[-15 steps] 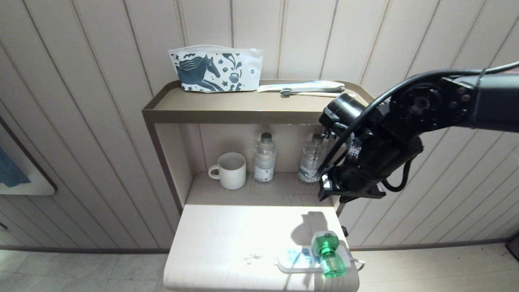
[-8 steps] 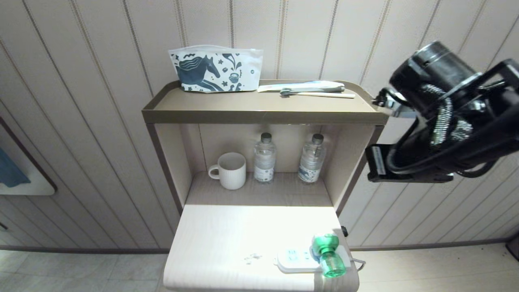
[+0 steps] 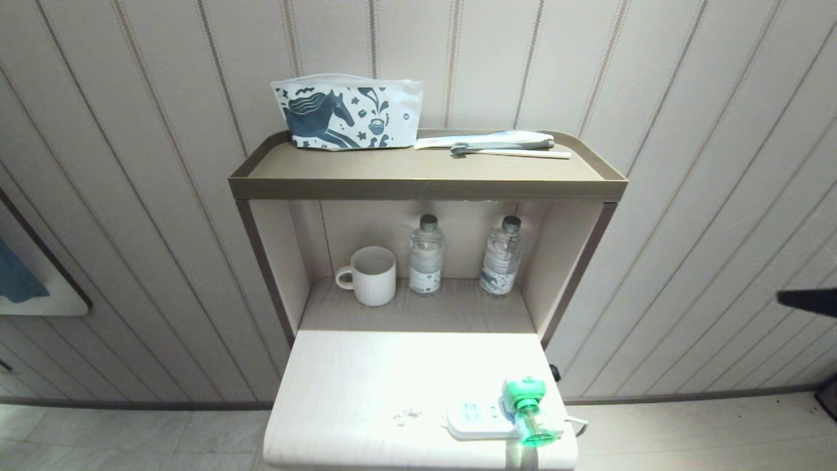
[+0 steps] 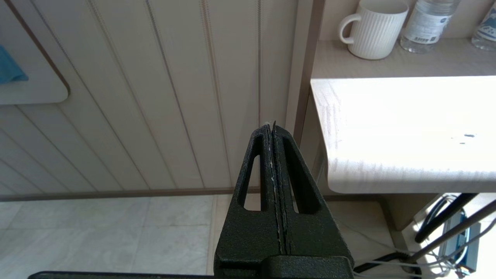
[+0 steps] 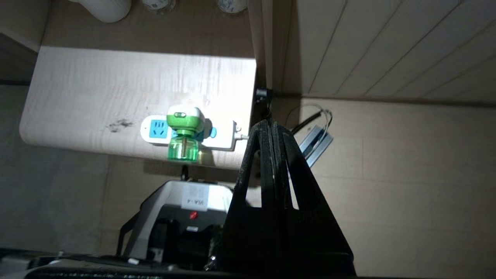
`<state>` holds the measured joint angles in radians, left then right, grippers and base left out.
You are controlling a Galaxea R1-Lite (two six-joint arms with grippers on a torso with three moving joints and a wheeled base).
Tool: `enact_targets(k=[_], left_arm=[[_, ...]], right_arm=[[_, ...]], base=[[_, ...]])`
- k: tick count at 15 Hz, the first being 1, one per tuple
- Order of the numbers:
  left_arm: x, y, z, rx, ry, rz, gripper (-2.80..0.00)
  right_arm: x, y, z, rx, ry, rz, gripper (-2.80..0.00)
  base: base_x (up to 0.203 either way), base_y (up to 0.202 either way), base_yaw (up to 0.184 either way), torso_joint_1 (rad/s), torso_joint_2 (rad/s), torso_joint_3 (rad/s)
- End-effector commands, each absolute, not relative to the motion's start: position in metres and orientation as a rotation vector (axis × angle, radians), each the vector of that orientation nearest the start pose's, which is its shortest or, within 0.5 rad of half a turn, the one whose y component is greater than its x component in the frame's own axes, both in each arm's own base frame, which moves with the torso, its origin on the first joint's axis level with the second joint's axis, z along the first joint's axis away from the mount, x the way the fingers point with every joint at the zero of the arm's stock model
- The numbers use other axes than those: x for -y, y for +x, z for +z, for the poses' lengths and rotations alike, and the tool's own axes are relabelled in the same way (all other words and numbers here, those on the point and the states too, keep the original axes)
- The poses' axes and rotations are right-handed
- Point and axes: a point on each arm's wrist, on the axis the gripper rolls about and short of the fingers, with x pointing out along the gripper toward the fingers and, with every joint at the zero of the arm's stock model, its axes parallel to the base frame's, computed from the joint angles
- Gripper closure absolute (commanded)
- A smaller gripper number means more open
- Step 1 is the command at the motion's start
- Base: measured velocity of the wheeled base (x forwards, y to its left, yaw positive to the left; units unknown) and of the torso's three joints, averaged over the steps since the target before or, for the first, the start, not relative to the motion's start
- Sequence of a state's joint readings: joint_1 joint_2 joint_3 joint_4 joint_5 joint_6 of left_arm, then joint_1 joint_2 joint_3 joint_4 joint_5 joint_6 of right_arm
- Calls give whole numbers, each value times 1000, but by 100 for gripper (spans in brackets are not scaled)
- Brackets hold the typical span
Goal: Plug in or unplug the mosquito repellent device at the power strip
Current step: Hold the socket with your left hand and unplug it with your right hand
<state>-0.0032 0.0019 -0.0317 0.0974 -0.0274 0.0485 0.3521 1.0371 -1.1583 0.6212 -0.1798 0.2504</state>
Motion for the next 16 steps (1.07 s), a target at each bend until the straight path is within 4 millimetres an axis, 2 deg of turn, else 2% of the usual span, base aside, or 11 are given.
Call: enact_targets(k=[1,3,4,5,6,7,9,11,13,14,16], left_arm=[[1,-25,74,-67,48,-32,0],[1,-25,74,-68,48,-32,0],[1,-25,74,-67,48,-32,0],[1,-25,74,-67,48,-32,0],[1,-25,74,-67,48,-32,0],[1,-25,74,-67,48,-32,0],[1,-25,74,-67,48,-32,0],[1,-25,74,-67,48,-32,0],[1,-25,74,-67,48,-32,0],[1,-25,74,-67,48,-33,0],[1,-25,74,-67,48,-32,0]], right_arm=[[-10,46,292,-269,112,108,0],[2,10,269,-148,113,83,0],[7,-6,252,-118,109,76,0],[11,-20,229,-103,101,74,0],[13,-25,198,-135,87,61,0],[13,-23,169,-184,80,32,0],[11,-14,135,-236,95,-34,0],[10,-11,127,-223,87,-119,0],[8,-7,103,-278,60,-155,0],[8,-4,96,-247,66,-150,0],[3,1,99,-104,68,-72,0]], base=[[0,0,0,0,0,0],[0,0,0,0,0,0],[0,0,0,0,0,0],[0,0,0,0,0,0],[0,0,0,0,0,0],[0,0,0,0,0,0],[0,0,0,0,0,0],[0,0,0,0,0,0],[0,0,0,0,0,0],[0,0,0,0,0,0],[0,0,0,0,0,0]])
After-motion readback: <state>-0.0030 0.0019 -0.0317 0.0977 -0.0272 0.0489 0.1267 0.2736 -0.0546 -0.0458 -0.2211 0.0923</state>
